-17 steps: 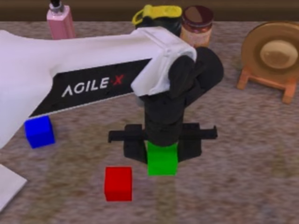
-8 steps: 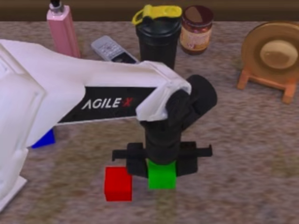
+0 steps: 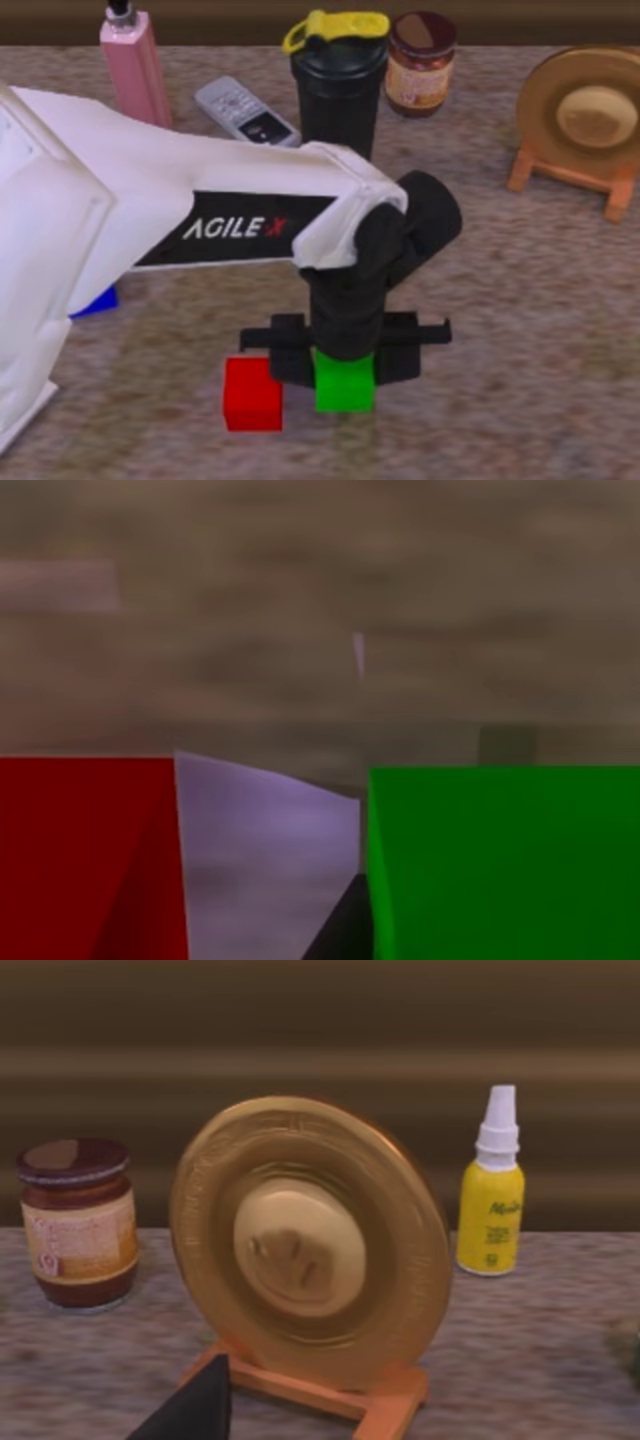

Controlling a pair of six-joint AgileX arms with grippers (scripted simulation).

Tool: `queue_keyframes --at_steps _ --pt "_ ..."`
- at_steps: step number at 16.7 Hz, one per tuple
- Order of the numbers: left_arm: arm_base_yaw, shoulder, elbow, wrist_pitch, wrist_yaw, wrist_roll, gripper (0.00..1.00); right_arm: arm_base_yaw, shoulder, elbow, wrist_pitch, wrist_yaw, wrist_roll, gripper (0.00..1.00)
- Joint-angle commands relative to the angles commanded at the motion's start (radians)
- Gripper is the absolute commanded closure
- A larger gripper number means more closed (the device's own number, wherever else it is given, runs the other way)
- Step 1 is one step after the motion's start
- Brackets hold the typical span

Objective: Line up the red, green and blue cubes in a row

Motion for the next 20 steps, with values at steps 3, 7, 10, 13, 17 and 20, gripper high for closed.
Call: queue_keyframes --at_steps 3,7,10,13,17,20 --pt "0.000 0.000 0.000 0.000 0.000 0.000 0.55 0.000 0.000 0.000 0.000 0.000 0.000 0.00" --pt "0.000 0.000 0.000 0.000 0.000 0.000 0.25 0.000 0.000 0.000 0.000 0.000 0.000 0.00" --pt "0.000 0.000 0.000 0.000 0.000 0.000 0.02 0.000 0.000 0.000 0.000 0.000 0.000 0.00" --pt "0.000 0.000 0.000 0.000 0.000 0.000 0.00 0.000 0.000 0.000 0.000 0.000 0.000 0.00" --pt "0.000 0.000 0.000 0.000 0.000 0.000 0.00 0.000 0.000 0.000 0.000 0.000 0.000 0.00" --pt "0.001 -0.002 0.003 -0.004 0.000 0.000 0.00 0.000 0.000 0.000 0.000 0.000 0.000 0.00"
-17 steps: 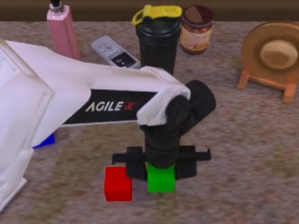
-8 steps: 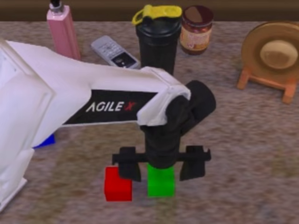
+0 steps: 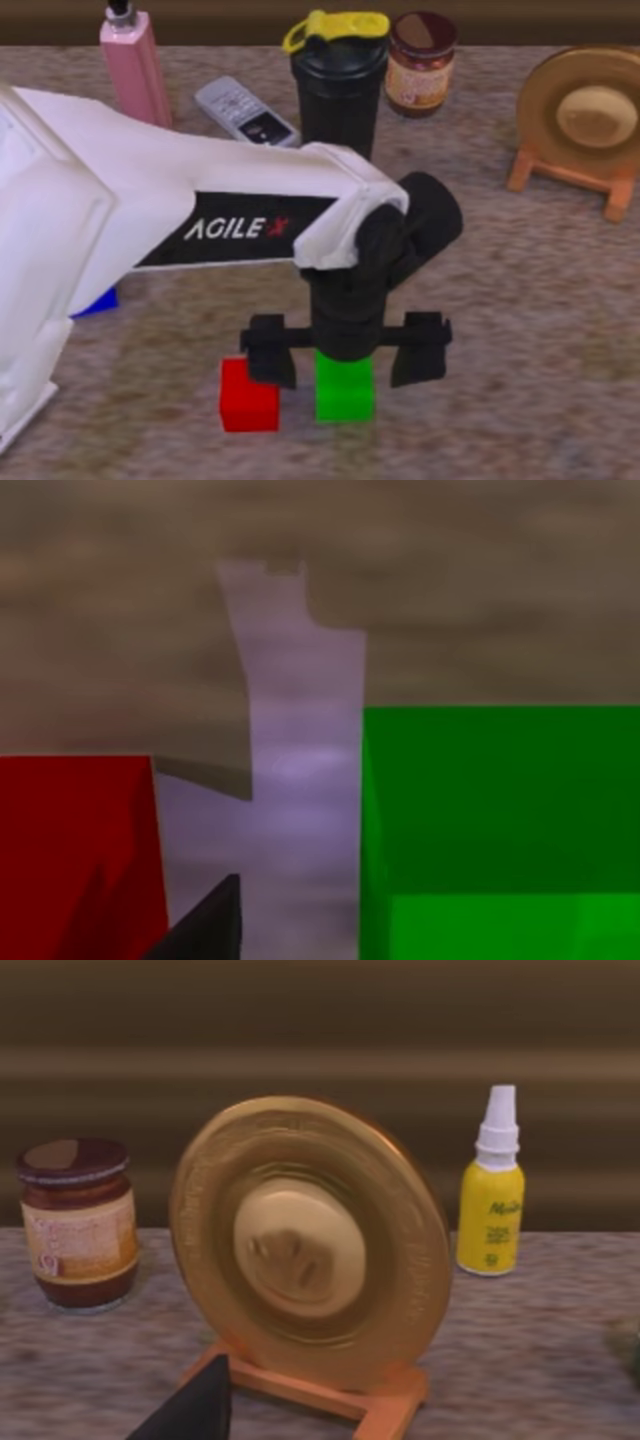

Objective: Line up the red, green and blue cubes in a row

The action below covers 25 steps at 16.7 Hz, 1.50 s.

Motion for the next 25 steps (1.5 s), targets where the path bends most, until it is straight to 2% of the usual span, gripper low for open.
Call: queue_keyframes --at_steps 8,15,17,20,25 --pt "0.018 -0.081 0.149 -0.235 -0.001 -0.003 0.00 0.000 0.000 0.000 0.000 0.000 0.000 0.00" --pt "0.024 -0.080 0.158 -0.243 -0.001 0.027 0.00 0.000 0.000 0.000 0.000 0.000 0.000 0.00" --pt "0.049 -0.074 0.163 -0.244 -0.002 0.098 0.00 0.000 0.000 0.000 0.000 0.000 0.000 0.00" --pt "0.117 -0.063 0.167 -0.247 -0.003 0.277 0.00 0.000 0.000 0.000 0.000 0.000 0.000 0.00" --pt "0.282 -0.047 0.156 -0.251 -0.002 0.741 0.00 0.000 0.000 0.000 0.000 0.000 0.000 0.00"
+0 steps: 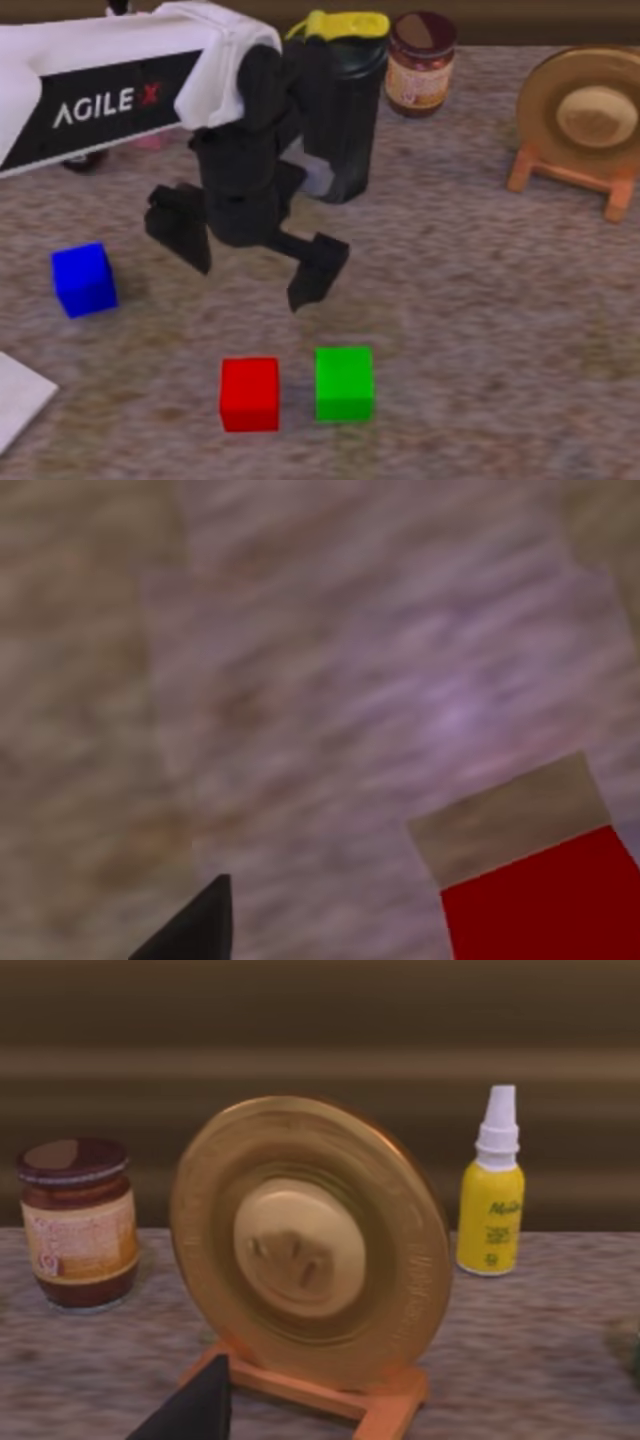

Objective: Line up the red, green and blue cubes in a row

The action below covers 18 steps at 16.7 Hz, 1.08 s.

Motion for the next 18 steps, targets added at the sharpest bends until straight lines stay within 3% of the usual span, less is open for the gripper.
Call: queue_keyframes --at_steps 6,10,14,18 --pt "0.235 -0.010 -0.043 0.012 0.000 0.676 0.00 0.000 0.000 0.000 0.000 0.000 0.000 0.00" --pt "0.377 -0.038 -0.075 0.032 -0.001 1.044 0.00 0.000 0.000 0.000 0.000 0.000 0.000 0.00" --pt "0.472 -0.069 -0.097 0.056 -0.001 1.254 0.00 0.000 0.000 0.000 0.000 0.000 0.000 0.00" --pt "0.496 -0.081 -0.103 0.064 -0.001 1.301 0.00 0.000 0.000 0.000 0.000 0.000 0.000 0.00"
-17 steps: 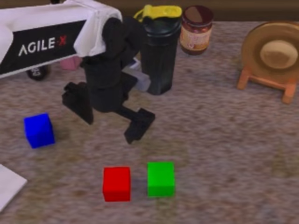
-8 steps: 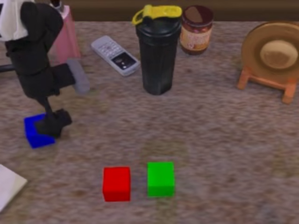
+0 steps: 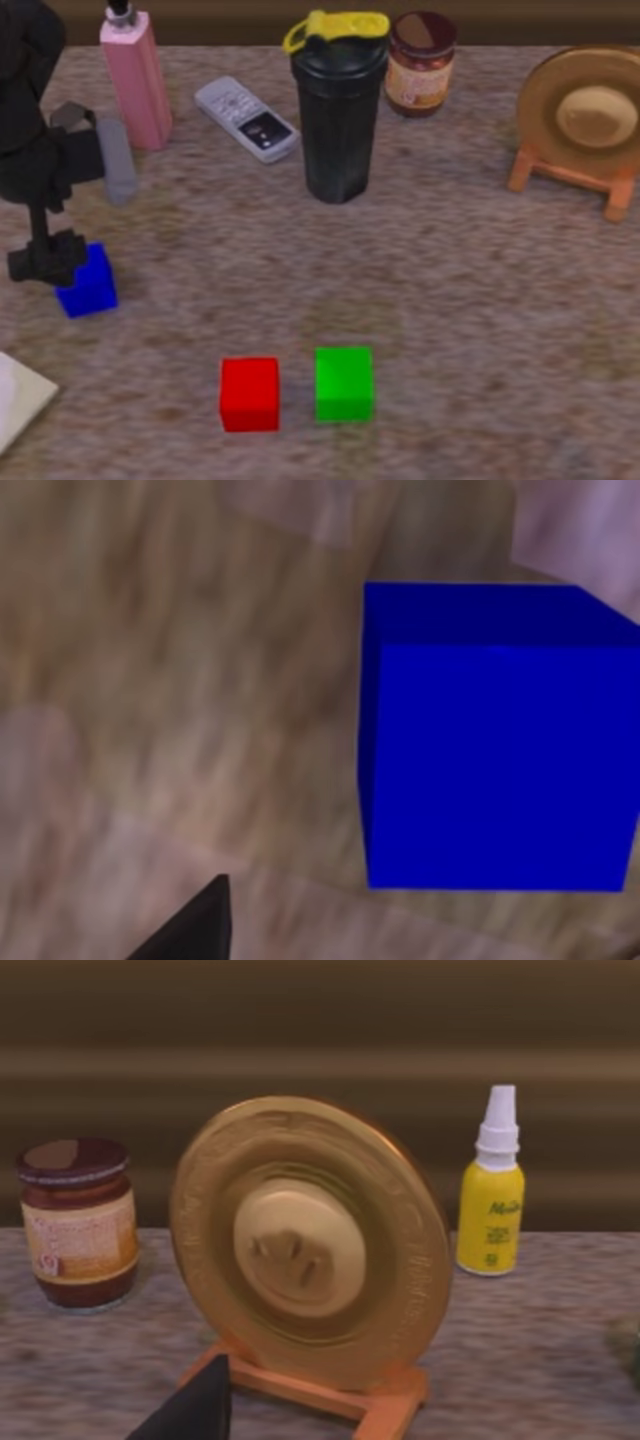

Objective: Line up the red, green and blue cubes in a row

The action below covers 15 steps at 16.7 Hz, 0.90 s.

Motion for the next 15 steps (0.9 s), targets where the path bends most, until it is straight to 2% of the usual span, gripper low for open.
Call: queue_keyframes --at_steps 5,12,15 --pt "-0.004 0.011 -0.007 0.015 0.000 -0.002 0.00 0.000 0.000 0.000 0.000 0.000 0.000 0.00" --pt "0.001 0.119 -0.148 0.272 0.001 0.002 0.00 0.000 0.000 0.000 0.000 0.000 0.000 0.00" --pt "0.002 0.142 -0.177 0.319 0.001 0.004 0.00 0.000 0.000 0.000 0.000 0.000 0.000 0.00"
